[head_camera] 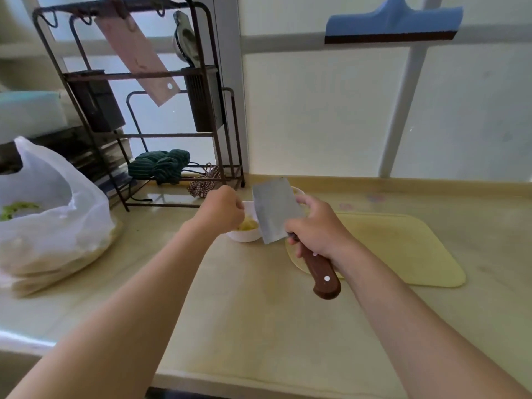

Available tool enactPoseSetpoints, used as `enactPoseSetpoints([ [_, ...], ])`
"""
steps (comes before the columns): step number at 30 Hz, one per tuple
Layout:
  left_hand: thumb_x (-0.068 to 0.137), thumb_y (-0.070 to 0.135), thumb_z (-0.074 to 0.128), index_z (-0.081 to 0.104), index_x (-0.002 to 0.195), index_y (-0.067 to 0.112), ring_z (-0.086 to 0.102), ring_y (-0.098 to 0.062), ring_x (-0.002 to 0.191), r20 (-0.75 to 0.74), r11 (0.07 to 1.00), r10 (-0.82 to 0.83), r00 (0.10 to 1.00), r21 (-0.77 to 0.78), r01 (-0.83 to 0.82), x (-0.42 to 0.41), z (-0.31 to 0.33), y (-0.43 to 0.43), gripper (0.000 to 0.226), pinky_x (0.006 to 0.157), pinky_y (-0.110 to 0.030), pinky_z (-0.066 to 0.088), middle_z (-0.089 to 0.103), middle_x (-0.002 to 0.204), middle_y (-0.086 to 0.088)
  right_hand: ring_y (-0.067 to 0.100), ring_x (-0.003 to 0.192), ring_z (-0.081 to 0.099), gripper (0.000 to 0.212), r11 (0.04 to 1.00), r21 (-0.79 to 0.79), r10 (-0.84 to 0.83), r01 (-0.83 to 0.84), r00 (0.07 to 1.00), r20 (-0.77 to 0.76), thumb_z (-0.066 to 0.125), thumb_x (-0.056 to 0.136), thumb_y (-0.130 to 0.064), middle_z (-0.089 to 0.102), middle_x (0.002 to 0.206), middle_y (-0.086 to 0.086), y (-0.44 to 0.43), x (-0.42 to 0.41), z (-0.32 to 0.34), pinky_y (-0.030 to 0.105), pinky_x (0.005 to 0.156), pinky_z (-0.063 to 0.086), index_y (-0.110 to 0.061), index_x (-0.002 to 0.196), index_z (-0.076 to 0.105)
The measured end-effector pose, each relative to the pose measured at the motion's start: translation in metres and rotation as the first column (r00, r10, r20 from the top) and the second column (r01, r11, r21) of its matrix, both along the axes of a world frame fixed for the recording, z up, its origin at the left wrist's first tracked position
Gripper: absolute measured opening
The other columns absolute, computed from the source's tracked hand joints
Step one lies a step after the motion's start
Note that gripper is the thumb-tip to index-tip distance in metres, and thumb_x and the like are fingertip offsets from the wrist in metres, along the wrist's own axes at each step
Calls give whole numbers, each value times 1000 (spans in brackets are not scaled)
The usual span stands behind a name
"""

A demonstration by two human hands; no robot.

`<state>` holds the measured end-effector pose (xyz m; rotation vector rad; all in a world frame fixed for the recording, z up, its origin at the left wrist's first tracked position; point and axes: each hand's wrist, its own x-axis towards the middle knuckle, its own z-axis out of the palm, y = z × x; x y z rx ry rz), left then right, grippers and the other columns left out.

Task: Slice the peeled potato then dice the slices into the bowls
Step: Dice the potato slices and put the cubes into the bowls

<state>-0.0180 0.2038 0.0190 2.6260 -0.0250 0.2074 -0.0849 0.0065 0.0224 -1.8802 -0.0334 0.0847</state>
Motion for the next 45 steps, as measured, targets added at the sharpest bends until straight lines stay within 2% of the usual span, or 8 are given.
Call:
enactPoseSetpoints([
  [14,85,9,49,63,81,20,56,-23,77,93,997,-70,993,-3,71,5,8,-44,18,72,-35,49,63,82,-4,17,40,55,56,969,-132,-202,208,978,55,54,87,0,66,74,11,-112,-5,2,26,44,41,-32,133,49],
  [18,90,11,52,72,108,12,63,-24,95,150,989,-143,978,-27,149,-5,12,-89,27,85,-33,53,69,102,-6,18,40,55,59,955,-159,-246,248,969,35,52,86,0,64,71,10,-145,-12,-6,21,38,37,-28,138,51],
  [22,92,14,53,69,116,15,63,-18,99,155,968,-241,958,-29,248,-15,4,-138,29,80,-22,45,69,104,0,19,41,54,54,947,-213,-250,241,968,-16,54,86,-2,64,66,8,-170,-14,-17,20,40,37,-29,133,49],
  [27,93,20,51,63,123,19,58,-17,101,84,918,-394,915,90,387,-24,-25,-184,32,86,-28,47,61,111,1,15,40,50,43,952,-241,-203,188,978,-41,56,88,-4,63,66,6,-187,-16,-26,21,41,39,-34,118,49],
  [35,95,25,51,60,127,22,53,-18,111,17,912,-378,926,176,369,-14,-46,-194,33,75,-24,33,57,120,1,19,48,54,22,921,-373,-164,116,981,-99,58,88,-16,67,70,5,-208,0,-39,22,41,39,-23,109,57],
  [38,95,25,51,60,127,21,53,-19,111,11,913,-377,926,173,370,-12,-49,-190,33,77,-25,35,58,119,-1,19,59,60,19,850,-516,-185,107,977,-101,58,89,-26,69,83,4,-212,5,-39,26,49,43,-19,105,53],
  [41,96,27,49,58,128,22,53,-19,111,7,914,-367,930,192,359,-12,-53,-190,33,76,-26,35,56,120,0,18,78,57,30,664,-744,-205,76,975,-83,55,95,-40,58,96,4,-212,7,-36,32,58,40,-14,106,47],
  [45,96,29,47,57,129,23,53,-18,111,5,912,-356,934,220,347,-13,-56,-192,35,75,-27,34,56,119,2,26,89,55,26,514,-850,-261,115,965,-27,43,103,-40,55,104,6,-204,8,-38,35,71,42,-14,106,46],
])
